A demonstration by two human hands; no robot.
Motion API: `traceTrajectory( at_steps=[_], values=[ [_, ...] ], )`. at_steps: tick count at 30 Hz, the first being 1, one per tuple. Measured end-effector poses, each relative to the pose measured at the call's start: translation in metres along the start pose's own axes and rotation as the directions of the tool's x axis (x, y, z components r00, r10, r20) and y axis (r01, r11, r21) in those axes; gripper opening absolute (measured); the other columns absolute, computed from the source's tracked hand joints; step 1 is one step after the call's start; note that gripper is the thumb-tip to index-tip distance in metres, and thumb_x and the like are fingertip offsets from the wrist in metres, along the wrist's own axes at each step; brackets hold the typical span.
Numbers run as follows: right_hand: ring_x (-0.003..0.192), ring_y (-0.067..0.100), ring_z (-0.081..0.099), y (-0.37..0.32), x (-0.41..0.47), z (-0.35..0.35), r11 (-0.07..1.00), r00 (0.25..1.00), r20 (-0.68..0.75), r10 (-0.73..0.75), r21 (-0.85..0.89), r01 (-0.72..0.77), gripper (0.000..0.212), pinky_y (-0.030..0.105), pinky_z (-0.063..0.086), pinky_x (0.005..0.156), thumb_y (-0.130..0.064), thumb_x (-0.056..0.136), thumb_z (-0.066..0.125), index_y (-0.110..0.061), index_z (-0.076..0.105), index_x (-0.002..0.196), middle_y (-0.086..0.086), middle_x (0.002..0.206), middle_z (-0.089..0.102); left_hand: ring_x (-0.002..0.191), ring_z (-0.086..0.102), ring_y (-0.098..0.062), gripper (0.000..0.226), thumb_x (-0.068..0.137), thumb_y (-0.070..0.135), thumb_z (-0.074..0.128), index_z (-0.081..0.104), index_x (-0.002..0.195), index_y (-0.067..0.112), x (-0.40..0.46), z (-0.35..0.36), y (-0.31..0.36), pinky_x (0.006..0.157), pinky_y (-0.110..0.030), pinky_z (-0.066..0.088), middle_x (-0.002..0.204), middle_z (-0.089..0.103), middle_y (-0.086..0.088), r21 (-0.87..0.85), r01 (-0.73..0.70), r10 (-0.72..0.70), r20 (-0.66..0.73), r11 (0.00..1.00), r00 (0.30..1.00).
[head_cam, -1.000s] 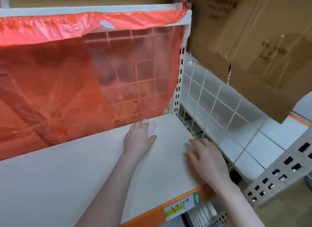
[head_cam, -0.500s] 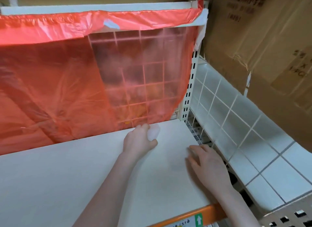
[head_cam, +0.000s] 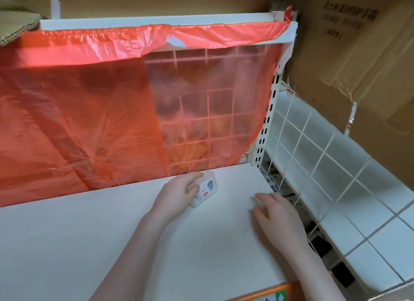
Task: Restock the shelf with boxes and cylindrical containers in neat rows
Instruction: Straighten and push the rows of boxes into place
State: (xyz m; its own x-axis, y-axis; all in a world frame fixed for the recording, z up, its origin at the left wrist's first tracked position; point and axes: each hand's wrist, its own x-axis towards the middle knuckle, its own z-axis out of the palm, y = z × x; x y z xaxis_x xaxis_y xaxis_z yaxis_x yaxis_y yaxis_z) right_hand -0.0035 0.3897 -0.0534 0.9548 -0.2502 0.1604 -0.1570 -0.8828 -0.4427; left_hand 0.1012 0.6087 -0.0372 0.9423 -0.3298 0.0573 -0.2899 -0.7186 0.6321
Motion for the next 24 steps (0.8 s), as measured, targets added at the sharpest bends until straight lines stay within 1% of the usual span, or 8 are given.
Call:
traceTrajectory(
  at_steps=[2, 5, 8, 11, 13, 17, 21, 24],
  values=[
    [0.103, 0.025, 0.053, 0.000, -0.001, 0.001, 1.000, 1.000, -0.002, 0.005, 0.002, -0.005, 0.028, 0.035, 0.042, 0.085, -0.026, 0.089, 0.055, -0.017, 0.061, 0.115, 0.004, 0.107, 0.058, 0.113, 0.050, -0.014, 0.041, 0.095, 0.022, 0.046, 0.048, 0.134, 0.034, 0.002, 0.003, 0.000, 0.089, -0.031, 0.041, 0.124, 0.052, 0.008, 0.106, -0.038, 0.039, -0.007, 0.994, 0.999],
    [0.103, 0.024, 0.054, 0.000, -0.003, 0.000, 1.000, 1.000, -0.006, 0.012, -0.006, -0.012, 0.028, 0.035, 0.043, 0.083, -0.027, 0.089, 0.055, -0.018, 0.060, 0.116, 0.002, 0.107, 0.058, 0.116, 0.045, -0.016, 0.048, 0.092, 0.034, 0.053, 0.040, 0.138, 0.031, 0.006, 0.009, 0.002, 0.086, -0.029, 0.038, 0.123, 0.048, 0.006, 0.279, -0.077, 0.088, -0.029, 0.957, 0.996],
    [0.099, 0.024, 0.054, 0.000, -0.005, -0.001, 1.000, 1.000, -0.022, 0.016, -0.010, -0.016, 0.027, 0.036, 0.043, 0.080, -0.026, 0.088, 0.056, -0.017, 0.062, 0.113, 0.003, 0.101, 0.058, 0.116, 0.041, -0.017, 0.069, 0.081, 0.043, 0.065, 0.035, 0.140, 0.027, 0.008, 0.014, 0.003, 0.090, -0.028, 0.035, 0.126, 0.044, 0.006, 0.355, -0.075, 0.090, -0.026, 0.932, 0.996],
    [0.101, 0.024, 0.055, 0.002, -0.007, -0.004, 1.000, 0.999, -0.032, 0.021, -0.004, -0.022, 0.029, 0.035, 0.043, 0.081, -0.025, 0.089, 0.055, -0.018, 0.060, 0.116, 0.002, 0.104, 0.058, 0.116, 0.041, -0.018, 0.083, 0.072, 0.047, 0.072, 0.032, 0.141, 0.024, 0.011, 0.020, 0.003, 0.091, -0.027, 0.035, 0.126, 0.042, 0.004, 0.381, -0.050, 0.064, -0.025, 0.923, 0.998],
    [0.102, 0.024, 0.054, 0.003, -0.007, -0.006, 1.000, 0.999, -0.033, 0.019, -0.007, -0.020, 0.029, 0.035, 0.043, 0.083, -0.026, 0.090, 0.054, -0.018, 0.060, 0.117, 0.002, 0.107, 0.058, 0.115, 0.043, -0.018, 0.080, 0.071, 0.046, 0.074, 0.036, 0.137, 0.024, 0.013, 0.023, 0.004, 0.087, -0.028, 0.037, 0.122, 0.044, 0.003, 0.349, -0.015, 0.025, -0.024, 0.937, 0.999],
    [0.104, 0.024, 0.054, 0.006, -0.007, -0.010, 1.000, 0.999, -0.035, 0.016, -0.011, -0.017, 0.028, 0.034, 0.042, 0.084, -0.026, 0.090, 0.054, -0.017, 0.060, 0.116, 0.004, 0.110, 0.057, 0.109, 0.048, -0.019, 0.058, 0.074, 0.040, 0.068, 0.046, 0.123, 0.020, 0.011, 0.025, 0.009, 0.079, -0.028, 0.037, 0.115, 0.052, 0.003, 0.343, 0.033, -0.023, -0.032, 0.939, 0.999],
    [0.101, 0.022, 0.055, 0.007, -0.007, -0.011, 1.000, 0.999, -0.042, -0.010, -0.001, 0.010, 0.030, 0.031, 0.042, 0.080, -0.026, 0.091, 0.053, -0.018, 0.059, 0.119, 0.002, 0.109, 0.057, 0.107, 0.046, -0.019, 0.048, 0.074, 0.034, 0.064, 0.047, 0.117, 0.020, -0.003, 0.021, 0.012, 0.082, -0.027, 0.037, 0.114, 0.052, 0.003, 0.345, 0.088, -0.065, -0.075, 0.935, 0.995],
    [0.101, 0.023, 0.055, 0.003, -0.004, -0.010, 0.999, 0.999, -0.019, -0.039, 0.009, 0.040, 0.030, 0.033, 0.043, 0.081, -0.026, 0.091, 0.053, -0.019, 0.059, 0.120, 0.002, 0.108, 0.057, 0.107, 0.043, -0.017, 0.049, 0.074, 0.032, 0.063, 0.047, 0.118, 0.021, -0.026, 0.014, 0.006, 0.084, -0.027, 0.038, 0.113, 0.047, 0.003, 0.318, 0.160, -0.112, -0.166, 0.934, 0.980]
  ],
)
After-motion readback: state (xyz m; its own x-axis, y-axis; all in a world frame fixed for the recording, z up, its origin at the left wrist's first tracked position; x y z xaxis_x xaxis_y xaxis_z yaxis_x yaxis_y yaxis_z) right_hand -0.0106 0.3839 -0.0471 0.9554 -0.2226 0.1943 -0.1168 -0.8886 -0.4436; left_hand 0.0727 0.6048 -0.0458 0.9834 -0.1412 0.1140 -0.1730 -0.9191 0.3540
